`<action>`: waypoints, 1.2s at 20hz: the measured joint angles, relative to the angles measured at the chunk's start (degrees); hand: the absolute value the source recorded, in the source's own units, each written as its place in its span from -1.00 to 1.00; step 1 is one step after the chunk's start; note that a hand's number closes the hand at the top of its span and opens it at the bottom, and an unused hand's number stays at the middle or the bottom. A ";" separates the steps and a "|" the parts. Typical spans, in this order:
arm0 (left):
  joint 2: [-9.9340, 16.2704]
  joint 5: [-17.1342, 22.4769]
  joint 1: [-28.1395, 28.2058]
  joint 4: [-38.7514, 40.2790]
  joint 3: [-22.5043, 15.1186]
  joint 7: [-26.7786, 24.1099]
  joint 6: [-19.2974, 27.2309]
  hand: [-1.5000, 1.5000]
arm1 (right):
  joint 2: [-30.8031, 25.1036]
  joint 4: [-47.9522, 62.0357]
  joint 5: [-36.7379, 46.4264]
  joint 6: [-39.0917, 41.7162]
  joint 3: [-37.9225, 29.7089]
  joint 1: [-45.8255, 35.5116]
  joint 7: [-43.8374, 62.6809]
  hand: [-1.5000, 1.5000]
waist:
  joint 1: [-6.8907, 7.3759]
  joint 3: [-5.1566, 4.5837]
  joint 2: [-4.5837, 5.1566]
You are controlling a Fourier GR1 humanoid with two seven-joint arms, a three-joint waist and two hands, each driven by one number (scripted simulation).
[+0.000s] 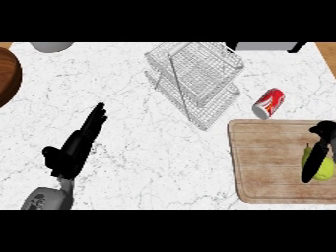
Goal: Pick the pear from the cutting board and place it in the tiered basket
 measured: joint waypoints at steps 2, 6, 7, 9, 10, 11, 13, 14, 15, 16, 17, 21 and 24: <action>-0.55 -0.62 0.61 -0.34 -0.19 -0.31 0.02 0.00 | 1.00 0.25 1.79 -0.63 -0.77 0.69 -0.67 1.00 | 0.06 -0.17 -0.10; -1.49 -1.32 -0.06 -0.22 0.09 0.37 -0.03 0.00 | 2.21 -0.12 6.10 -3.00 -3.00 1.45 -3.36 1.00 | -0.10 -0.44 -0.17; -1.59 -1.20 0.09 -0.88 0.35 0.81 -0.17 0.00 | 2.36 -0.70 7.11 -3.32 -3.50 2.14 -4.18 1.00 | -0.08 -0.45 -0.18; -1.25 -1.32 0.49 -0.90 0.88 0.24 -1.07 0.00 | 2.83 -0.45 9.20 -4.00 -4.50 2.42 -5.62 1.00 | -0.06 -0.49 -0.19; -1.28 -1.43 -0.22 0.08 1.26 0.23 -1.36 0.00 | 3.37 -0.26 10.28 -4.38 -4.81 2.22 -5.73 1.00 | -0.12 -0.54 -0.19; -1.32 -1.47 -0.20 -0.03 1.49 0.50 -1.54 0.00 | 3.62 -0.13 11.16 -4.40 -5.28 2.20 -6.20 1.00 | -0.11 -0.55 -0.19; -2.12 -2.09 -0.71 1.29 1.44 -0.27 -1.55 0.00 | 4.76 -0.23 12.61 -4.87 -5.81 1.85 -6.07 1.00 | -0.19 -0.60 -0.20; -2.32 -2.31 -0.32 0.69 1.36 -0.10 -1.51 0.00 | 5.05 0.20 13.17 -4.69 -6.29 1.55 -6.43 1.00 | -0.14 -0.56 -0.18; -2.64 -2.49 -0.79 0.73 1.43 0.33 -1.41 0.00 | 5.52 -0.44 13.79 -4.85 -6.55 1.90 -6.39 1.00 | -0.18 -0.55 -0.17; -2.55 -2.46 -0.69 0.16 1.73 0.61 -1.57 0.00 | 5.77 -0.07 14.35 -4.69 -7.08 1.39 -6.64 1.00 | -0.13 -0.50 -0.15; -2.88 -2.81 -0.42 -0.14 1.60 0.81 -1.36 0.00 | 6.18 -0.13 15.41 -4.87 -7.24 1.37 -6.81 1.00 | -0.11 -0.48 -0.15; -2.29 -2.59 0.88 -0.01 2.58 0.02 -1.77 0.00 | 8.33 -10.50 20.11 -11.87 -5.95 6.92 -3.69 1.00 | -1.24 -0.26 -0.45; -1.99 -2.26 1.83 -0.24 3.40 0.09 -1.43 0.00 | 9.00 -18.82 25.48 -18.68 -4.89 11.41 -1.24 1.00 | -2.84 -0.18 -1.03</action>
